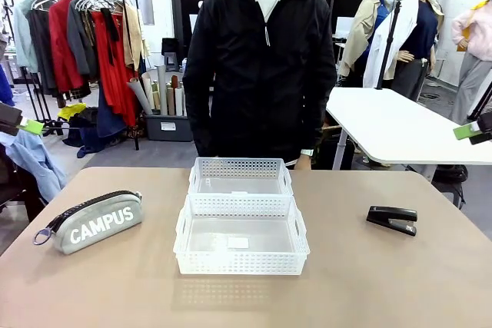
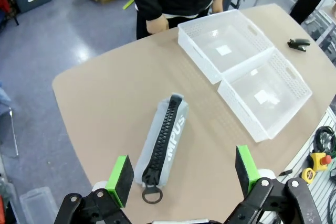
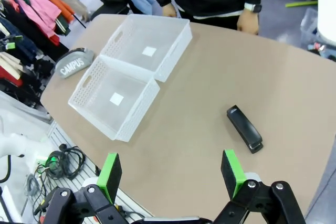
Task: Distribute items into two baskets.
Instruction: Pick up the Pencil pouch that the person points to.
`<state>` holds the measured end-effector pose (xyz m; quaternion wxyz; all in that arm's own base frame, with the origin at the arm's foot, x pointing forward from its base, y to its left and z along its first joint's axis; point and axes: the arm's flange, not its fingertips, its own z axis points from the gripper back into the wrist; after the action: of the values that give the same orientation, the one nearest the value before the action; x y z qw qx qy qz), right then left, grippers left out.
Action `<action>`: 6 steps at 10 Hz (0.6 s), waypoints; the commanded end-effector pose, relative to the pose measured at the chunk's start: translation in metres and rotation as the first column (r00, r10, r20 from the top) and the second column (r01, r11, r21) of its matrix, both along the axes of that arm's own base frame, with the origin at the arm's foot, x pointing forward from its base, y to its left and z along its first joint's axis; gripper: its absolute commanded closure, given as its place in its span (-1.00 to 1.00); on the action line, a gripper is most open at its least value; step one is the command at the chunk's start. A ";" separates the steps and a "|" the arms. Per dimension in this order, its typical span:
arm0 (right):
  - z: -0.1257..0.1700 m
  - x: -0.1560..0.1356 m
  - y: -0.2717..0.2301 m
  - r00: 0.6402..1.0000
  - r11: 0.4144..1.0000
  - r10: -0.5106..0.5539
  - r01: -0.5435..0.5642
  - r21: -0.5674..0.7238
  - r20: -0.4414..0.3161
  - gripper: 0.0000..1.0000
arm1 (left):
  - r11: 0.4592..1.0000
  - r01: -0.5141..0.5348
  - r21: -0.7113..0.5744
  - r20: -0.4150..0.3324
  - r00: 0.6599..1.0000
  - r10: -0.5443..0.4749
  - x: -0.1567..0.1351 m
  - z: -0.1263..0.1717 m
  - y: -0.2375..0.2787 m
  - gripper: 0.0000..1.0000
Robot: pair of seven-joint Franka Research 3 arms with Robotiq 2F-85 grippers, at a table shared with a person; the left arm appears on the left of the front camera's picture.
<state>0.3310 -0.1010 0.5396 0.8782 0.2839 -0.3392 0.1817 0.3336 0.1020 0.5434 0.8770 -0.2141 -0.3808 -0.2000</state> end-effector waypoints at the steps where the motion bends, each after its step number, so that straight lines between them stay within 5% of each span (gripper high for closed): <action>1: -0.006 -0.004 -0.007 0.998 0.999 0.031 -0.032 0.030 0.064 -1.00 | 0.999 0.044 -0.014 0.026 0.999 -0.043 0.001 -0.007 -0.009 -1.00; 6: -0.003 -0.008 -0.012 0.997 0.998 0.037 -0.041 0.057 0.061 -1.00 | 0.998 0.059 -0.032 0.042 0.997 -0.058 0.001 -0.003 -0.009 -1.00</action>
<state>0.3241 -0.1129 0.5413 0.8659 0.2948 -0.3610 0.1816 0.3355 0.0943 0.5448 0.8664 -0.2259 -0.3892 -0.2166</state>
